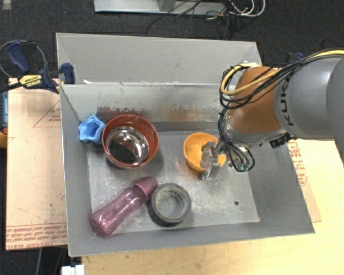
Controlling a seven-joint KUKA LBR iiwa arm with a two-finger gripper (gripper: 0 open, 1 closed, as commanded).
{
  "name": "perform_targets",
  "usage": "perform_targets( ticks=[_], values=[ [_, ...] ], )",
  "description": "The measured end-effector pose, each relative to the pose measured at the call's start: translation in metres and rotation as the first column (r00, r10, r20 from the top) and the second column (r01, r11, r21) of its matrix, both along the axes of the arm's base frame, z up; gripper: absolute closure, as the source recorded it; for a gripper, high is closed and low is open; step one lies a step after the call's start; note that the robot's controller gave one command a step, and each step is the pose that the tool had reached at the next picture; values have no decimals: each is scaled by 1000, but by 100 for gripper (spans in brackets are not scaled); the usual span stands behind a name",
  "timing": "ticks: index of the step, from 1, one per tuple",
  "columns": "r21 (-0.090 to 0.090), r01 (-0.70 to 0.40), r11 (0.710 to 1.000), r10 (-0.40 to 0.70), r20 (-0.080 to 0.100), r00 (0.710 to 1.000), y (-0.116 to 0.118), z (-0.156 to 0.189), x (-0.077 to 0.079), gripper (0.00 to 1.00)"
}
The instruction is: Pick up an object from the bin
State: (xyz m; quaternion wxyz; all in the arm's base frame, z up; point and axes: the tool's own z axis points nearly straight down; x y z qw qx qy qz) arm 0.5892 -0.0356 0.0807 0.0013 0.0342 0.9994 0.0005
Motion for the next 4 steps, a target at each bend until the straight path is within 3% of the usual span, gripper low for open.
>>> perform_targets(
  ticks=[1,2,3,4],
  values=[
    [1,-103,995,103,-1,995,17,-10,14,100],
    [1,-103,995,103,-1,995,17,-10,14,100],
    [3,-98,995,98,-10,995,20,27,12,100],
    [3,-80,997,81,-12,997,-33,142,-2,100]
  ],
)
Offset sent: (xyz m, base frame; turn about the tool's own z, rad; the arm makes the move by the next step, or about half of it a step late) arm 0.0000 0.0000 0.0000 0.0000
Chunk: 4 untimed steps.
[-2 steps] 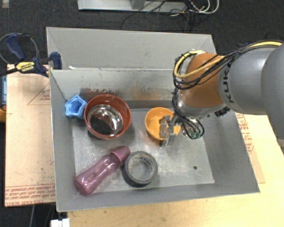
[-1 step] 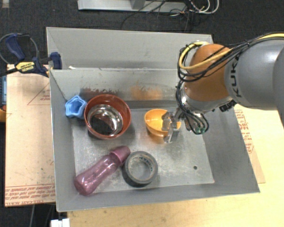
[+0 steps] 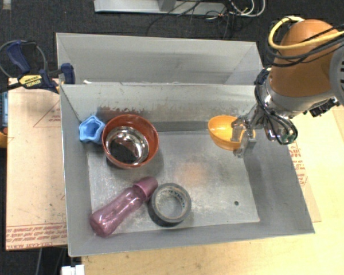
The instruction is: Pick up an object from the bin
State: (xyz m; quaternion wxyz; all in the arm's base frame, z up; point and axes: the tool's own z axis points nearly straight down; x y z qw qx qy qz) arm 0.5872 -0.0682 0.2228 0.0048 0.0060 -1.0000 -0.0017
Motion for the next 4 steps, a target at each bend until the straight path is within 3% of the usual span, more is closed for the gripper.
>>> perform_targets(
  ticks=[1,2,3,4],
  values=[
    [2,-20,1000,20,9,1000,29,-66,10,100],
    [-2,129,992,-129,20,991,-26,-38,-1,100],
    [-2,129,992,-129,20,991,-25,-38,-1,100],
    [-2,-82,997,82,17,997,-6,-96,-7,100]
  ],
)
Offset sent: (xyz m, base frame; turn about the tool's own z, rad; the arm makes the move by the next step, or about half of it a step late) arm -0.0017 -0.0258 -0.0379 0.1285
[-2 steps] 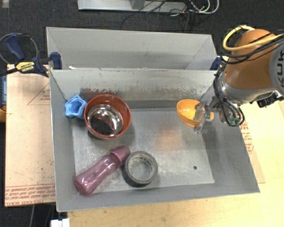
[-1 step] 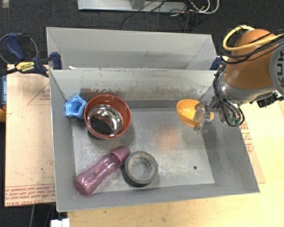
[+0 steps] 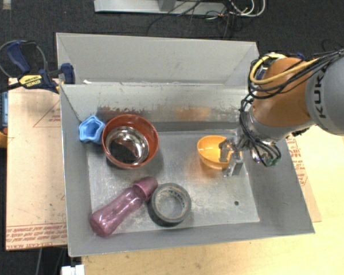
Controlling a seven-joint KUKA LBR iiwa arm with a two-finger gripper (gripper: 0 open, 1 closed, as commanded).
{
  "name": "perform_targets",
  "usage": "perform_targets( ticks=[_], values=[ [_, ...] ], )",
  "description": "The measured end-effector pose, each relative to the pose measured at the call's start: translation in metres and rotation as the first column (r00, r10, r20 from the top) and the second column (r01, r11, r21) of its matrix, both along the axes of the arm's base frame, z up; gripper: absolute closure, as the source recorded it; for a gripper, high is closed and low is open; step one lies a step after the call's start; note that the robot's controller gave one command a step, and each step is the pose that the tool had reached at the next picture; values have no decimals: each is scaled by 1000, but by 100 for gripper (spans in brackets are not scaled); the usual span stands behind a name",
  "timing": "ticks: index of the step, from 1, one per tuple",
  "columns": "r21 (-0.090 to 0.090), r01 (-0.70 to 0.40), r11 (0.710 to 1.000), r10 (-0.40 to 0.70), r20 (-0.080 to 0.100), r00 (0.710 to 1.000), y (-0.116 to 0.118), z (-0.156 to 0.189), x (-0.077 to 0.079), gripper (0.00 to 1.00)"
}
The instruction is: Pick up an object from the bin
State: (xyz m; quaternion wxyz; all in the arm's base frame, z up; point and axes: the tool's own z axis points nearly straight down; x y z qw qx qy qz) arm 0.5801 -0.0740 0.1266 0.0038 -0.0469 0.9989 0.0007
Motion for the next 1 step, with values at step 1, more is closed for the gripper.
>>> perform_targets(
  ticks=[1],
  values=[
    [-2,-39,999,39,9,999,17,-3,27,100]
  ],
)
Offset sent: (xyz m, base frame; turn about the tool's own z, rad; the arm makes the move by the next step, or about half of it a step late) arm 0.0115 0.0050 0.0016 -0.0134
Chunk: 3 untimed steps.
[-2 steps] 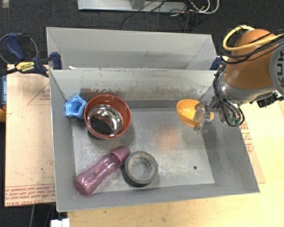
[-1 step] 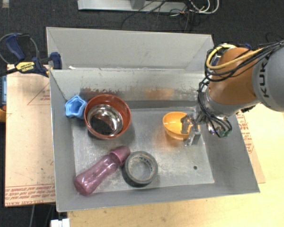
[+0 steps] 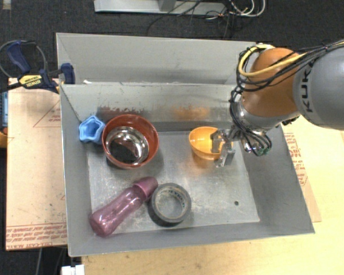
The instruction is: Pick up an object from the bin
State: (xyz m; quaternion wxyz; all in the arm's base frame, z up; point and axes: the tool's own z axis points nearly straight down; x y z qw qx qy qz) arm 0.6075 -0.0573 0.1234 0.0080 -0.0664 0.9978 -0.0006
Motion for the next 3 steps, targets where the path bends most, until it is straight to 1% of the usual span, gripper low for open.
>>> perform_targets(
  ticks=[1,2,3],
  values=[
    [1,27,1000,-27,-7,1000,-11,5,-16,100],
    [4,72,997,-72,-4,997,-5,-32,-7,100],
    [3,69,998,-69,3,998,-21,-17,-2,100]
  ],
)
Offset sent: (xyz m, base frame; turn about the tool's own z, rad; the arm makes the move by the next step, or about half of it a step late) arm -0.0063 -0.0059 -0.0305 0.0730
